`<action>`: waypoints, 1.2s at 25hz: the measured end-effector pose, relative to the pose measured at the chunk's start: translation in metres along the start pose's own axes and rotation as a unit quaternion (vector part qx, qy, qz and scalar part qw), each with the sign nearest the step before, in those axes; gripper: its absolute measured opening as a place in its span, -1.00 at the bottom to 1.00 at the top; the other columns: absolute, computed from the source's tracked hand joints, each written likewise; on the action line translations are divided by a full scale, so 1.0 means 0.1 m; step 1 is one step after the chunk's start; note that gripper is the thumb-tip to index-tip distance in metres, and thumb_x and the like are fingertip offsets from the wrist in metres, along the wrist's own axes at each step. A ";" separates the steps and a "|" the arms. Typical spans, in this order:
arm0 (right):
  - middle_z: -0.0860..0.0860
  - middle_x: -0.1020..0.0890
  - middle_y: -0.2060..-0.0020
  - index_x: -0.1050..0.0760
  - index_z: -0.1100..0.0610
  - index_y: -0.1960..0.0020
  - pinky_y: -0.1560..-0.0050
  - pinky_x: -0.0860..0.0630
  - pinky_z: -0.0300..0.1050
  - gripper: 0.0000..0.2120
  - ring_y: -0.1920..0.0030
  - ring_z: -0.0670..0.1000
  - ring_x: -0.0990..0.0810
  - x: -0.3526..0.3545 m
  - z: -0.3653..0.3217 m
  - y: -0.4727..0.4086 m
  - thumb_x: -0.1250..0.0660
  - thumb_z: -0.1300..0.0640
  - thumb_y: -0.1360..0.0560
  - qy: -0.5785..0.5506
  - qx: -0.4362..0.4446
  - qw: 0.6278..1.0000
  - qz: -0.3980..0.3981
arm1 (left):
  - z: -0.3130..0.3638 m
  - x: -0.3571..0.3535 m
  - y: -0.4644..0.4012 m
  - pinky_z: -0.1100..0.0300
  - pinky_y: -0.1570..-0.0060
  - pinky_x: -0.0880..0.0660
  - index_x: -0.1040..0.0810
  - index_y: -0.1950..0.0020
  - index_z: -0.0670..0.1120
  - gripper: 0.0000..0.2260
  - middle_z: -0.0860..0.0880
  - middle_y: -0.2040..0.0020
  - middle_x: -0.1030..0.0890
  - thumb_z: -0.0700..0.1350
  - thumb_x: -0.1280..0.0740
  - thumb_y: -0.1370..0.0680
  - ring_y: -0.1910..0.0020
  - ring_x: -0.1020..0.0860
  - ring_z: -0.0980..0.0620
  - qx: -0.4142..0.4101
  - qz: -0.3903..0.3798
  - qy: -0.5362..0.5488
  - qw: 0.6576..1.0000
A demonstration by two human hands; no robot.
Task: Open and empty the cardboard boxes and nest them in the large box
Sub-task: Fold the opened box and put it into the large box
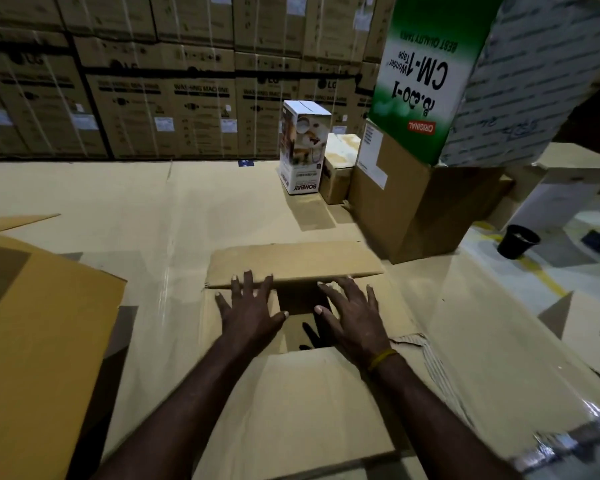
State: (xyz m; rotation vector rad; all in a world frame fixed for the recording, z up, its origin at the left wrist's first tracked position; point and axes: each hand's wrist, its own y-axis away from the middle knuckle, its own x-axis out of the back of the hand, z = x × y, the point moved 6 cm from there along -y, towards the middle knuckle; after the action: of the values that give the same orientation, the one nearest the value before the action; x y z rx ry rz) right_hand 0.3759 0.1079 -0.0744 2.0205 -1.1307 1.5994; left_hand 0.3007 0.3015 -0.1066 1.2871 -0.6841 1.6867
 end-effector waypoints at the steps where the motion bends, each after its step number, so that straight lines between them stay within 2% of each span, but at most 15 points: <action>1: -0.02 -0.27 -0.52 -0.25 -0.16 -0.51 -0.54 0.10 0.24 -0.44 -0.56 0.04 -0.12 0.00 -0.09 0.13 0.04 -0.30 -0.57 0.001 0.017 1.000 -0.009 | 0.05 0.01 0.11 -0.36 -0.46 0.12 0.04 -0.61 0.17 -0.26 -0.09 -0.63 0.16 0.35 -0.20 -0.53 -0.59 0.13 -0.20 0.003 -0.021 0.009 1.000; 3: -0.04 -0.27 -0.52 -0.25 -0.18 -0.50 -0.54 0.16 0.21 -0.45 -0.55 0.02 -0.13 -0.05 -0.19 0.39 -0.03 -0.33 -0.56 0.014 0.035 0.998 -0.056 | 0.16 0.00 0.36 -0.36 -0.47 0.10 0.02 -0.60 0.18 -0.28 -0.09 -0.63 0.08 0.36 -0.18 -0.54 -0.59 0.07 -0.21 0.010 -0.057 0.016 0.998; 6: -0.06 -0.41 -0.39 -0.27 -0.17 -0.48 -0.54 0.16 0.20 -0.38 -0.46 -0.01 -0.26 0.02 -0.24 0.69 -0.03 -0.42 -0.53 0.048 0.056 0.993 -0.096 | 0.31 0.01 0.81 -0.34 -0.47 0.11 -0.02 -0.59 0.21 -0.30 -0.07 -0.62 -0.03 0.39 -0.17 -0.53 -0.59 0.02 -0.21 0.010 -0.068 0.002 0.998; 9: -0.01 -0.42 -0.36 -0.19 -0.14 -0.53 -0.54 0.08 0.20 -0.30 -0.41 0.03 -0.31 0.17 -0.25 0.84 -0.08 -0.45 -0.49 0.077 0.067 0.987 -0.120 | 0.40 0.12 1.21 -0.30 -0.46 0.08 -0.13 -0.56 0.20 -0.32 -0.08 -0.57 -0.21 0.39 -0.20 -0.50 -0.56 -0.11 -0.18 -0.004 -0.072 -0.037 0.997; 11: 0.04 -0.44 -0.32 -0.21 -0.10 -0.51 -0.50 -0.07 0.14 -0.28 -0.35 0.08 -0.37 0.34 -0.32 0.89 -0.19 -0.42 -0.47 0.087 0.085 0.987 -0.108 | 0.49 0.34 1.43 -0.22 -0.45 -0.08 -0.22 -0.53 0.19 -0.33 -0.07 -0.47 -0.38 0.38 -0.26 -0.48 -0.46 -0.31 -0.13 -0.017 -0.035 -0.064 0.997; 13: 0.05 -0.50 -0.21 -0.31 -0.08 -0.45 -0.36 -0.27 0.09 -0.29 -0.22 0.10 -0.46 0.55 -0.41 0.98 -0.31 -0.39 -0.41 0.088 0.101 0.990 -0.044 | 0.60 0.63 1.62 -0.08 -0.32 -0.28 -0.32 -0.46 0.20 -0.39 -0.03 -0.36 -0.49 0.34 -0.32 -0.46 -0.31 -0.45 -0.09 -0.029 0.023 -0.082 0.996; 15: 0.03 -0.54 -0.09 -0.41 -0.07 -0.35 -0.20 -0.40 0.06 -0.36 -0.09 0.09 -0.51 0.79 -0.50 1.18 -0.37 -0.33 -0.37 0.078 0.114 0.988 0.066 | 0.70 0.89 1.84 0.04 -0.15 -0.36 -0.41 -0.38 0.19 -0.49 0.04 -0.24 -0.58 0.29 -0.35 -0.46 -0.18 -0.54 -0.03 -0.043 0.068 -0.077 0.994; 18: 0.00 -0.56 -0.04 -0.49 -0.06 -0.26 -0.14 -0.40 0.04 -0.53 -0.03 0.07 -0.53 1.06 -0.64 1.61 -0.38 -0.21 -0.41 0.069 0.117 0.971 0.197 | 0.81 1.16 2.27 0.15 0.07 -0.35 -0.51 -0.27 0.18 -0.65 0.11 -0.09 -0.65 0.19 -0.38 -0.50 -0.05 -0.59 0.04 -0.047 0.097 -0.038 0.993; 20: -0.02 -0.59 -0.02 -0.53 -0.06 -0.21 -0.15 -0.36 0.06 -0.61 -0.04 0.07 -0.53 1.16 -0.72 1.91 -0.45 -0.12 -0.43 0.059 0.118 0.961 0.243 | 0.85 1.21 2.58 0.19 0.14 -0.35 -0.53 -0.27 0.21 -0.70 0.13 -0.09 -0.65 0.14 -0.35 -0.54 -0.04 -0.59 0.07 -0.037 0.085 -0.031 0.995; 23: -0.08 -0.64 0.04 -0.59 -0.05 -0.13 -0.10 -0.33 0.04 -0.72 0.01 0.06 -0.56 1.20 -0.79 2.39 -0.46 0.01 -0.42 0.049 0.120 0.951 0.282 | 0.91 1.08 2.95 0.20 0.15 -0.41 -0.55 -0.26 0.28 -0.73 0.15 -0.08 -0.66 0.13 -0.33 -0.56 -0.04 -0.60 0.09 -0.036 0.058 -0.042 0.997; 26: -0.14 -0.66 0.09 -0.63 -0.08 -0.04 0.00 -0.32 -0.03 -0.79 0.08 0.03 -0.58 1.16 -0.81 2.82 -0.39 0.07 -0.42 0.048 0.116 0.950 0.287 | 0.96 0.77 3.22 0.20 0.12 -0.40 -0.45 -0.34 0.38 -0.66 0.17 -0.22 -0.62 0.11 -0.31 -0.57 -0.13 -0.58 0.08 -0.047 0.027 -0.062 0.997; 28: -0.16 -0.67 0.03 -0.63 -0.10 -0.05 0.00 -0.33 -0.05 -0.76 0.04 0.00 -0.60 1.03 -0.77 3.04 -0.34 0.09 -0.42 0.029 0.109 0.959 0.261 | 0.94 0.44 3.31 0.14 -0.13 -0.43 -0.26 -0.46 0.38 -0.51 0.16 -0.45 -0.43 0.08 -0.29 -0.58 -0.34 -0.47 0.05 -0.079 -0.018 -0.064 0.995; 30: -0.16 -0.67 -0.09 -0.62 -0.13 -0.12 -0.06 -0.37 -0.06 -0.66 -0.08 0.01 -0.63 0.86 -0.69 3.22 -0.37 0.12 -0.37 0.029 0.093 0.973 0.211 | 0.90 0.08 3.34 -0.06 -0.44 -0.20 -0.03 -0.56 0.32 -0.35 0.10 -0.61 -0.10 0.14 -0.29 -0.57 -0.55 -0.18 -0.04 -0.124 -0.104 -0.081 0.983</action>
State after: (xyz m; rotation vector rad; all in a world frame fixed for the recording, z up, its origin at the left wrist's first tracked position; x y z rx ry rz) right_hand 0.0953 -0.0817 -0.0418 1.9144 -1.5170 2.0207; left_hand 0.0461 0.0758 -0.0434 1.2771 -0.7988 1.2939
